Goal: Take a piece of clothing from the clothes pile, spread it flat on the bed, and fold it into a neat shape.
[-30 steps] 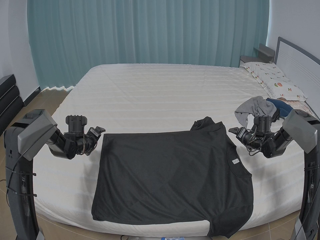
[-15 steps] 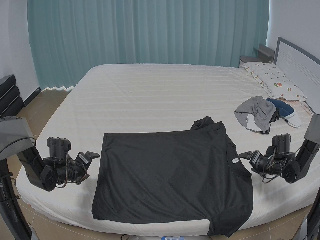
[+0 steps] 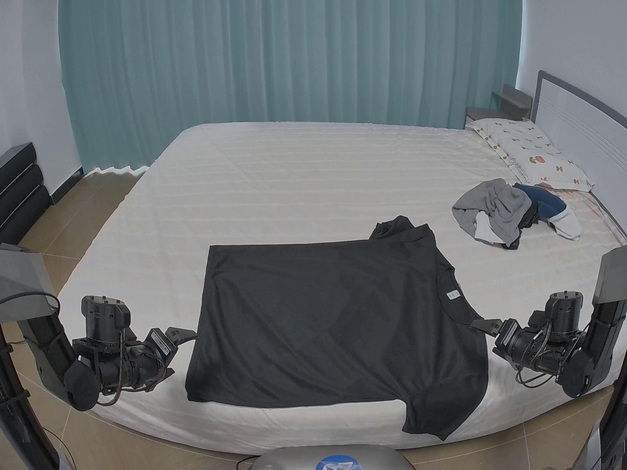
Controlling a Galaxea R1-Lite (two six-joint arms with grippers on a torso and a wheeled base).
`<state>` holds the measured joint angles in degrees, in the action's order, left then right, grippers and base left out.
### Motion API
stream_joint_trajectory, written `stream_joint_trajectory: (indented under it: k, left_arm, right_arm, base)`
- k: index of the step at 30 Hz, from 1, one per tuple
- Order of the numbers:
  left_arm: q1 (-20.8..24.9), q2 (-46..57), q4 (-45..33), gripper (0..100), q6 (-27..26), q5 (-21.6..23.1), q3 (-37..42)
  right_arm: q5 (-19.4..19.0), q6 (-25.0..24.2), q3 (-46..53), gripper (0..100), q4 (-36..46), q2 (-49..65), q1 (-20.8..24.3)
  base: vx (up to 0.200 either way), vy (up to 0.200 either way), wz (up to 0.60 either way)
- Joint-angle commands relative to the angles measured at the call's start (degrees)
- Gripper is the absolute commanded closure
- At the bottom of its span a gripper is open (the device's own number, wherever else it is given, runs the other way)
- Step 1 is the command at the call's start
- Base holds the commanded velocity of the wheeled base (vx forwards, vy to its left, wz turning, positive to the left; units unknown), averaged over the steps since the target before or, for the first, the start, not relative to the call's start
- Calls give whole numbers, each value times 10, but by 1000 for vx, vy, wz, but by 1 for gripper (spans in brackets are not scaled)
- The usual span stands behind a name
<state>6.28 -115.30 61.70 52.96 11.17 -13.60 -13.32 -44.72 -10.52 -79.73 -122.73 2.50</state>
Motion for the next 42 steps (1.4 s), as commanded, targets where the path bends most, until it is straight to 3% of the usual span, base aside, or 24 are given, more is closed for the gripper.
stream_joint_trajectory:
  k: [1,12,23,24,27,34,42]
  left_arm:
    - [21,-62,48,0,-63,-26,50]
    - [94,-168,133,0,-75,-140,49]
    - [115,-186,153,0,-77,-152,45]
    - [115,-187,153,100,-77,-154,45]
    - [116,-190,153,100,-77,-162,45]
    - [117,-186,154,100,-78,-174,72]
    - [97,-185,155,100,-112,-180,103]
  right_arm:
    - [-1,0,16,0,-18,-36,2]
    - [-7,0,20,0,-20,-30,2]
    - [-8,3,27,0,-20,-29,0]
    - [-8,5,29,0,-20,-29,0]
    - [-8,8,32,0,-20,-29,0]
    - [-8,78,60,0,-12,-37,-8]
    - [-8,103,76,0,-12,-55,-8]
  base:
    - [0,0,0]
    - [0,0,0]
    - [0,0,0]
    - [0,0,0]
    - [0,0,0]
    - [0,0,0]
    - [0,0,0]
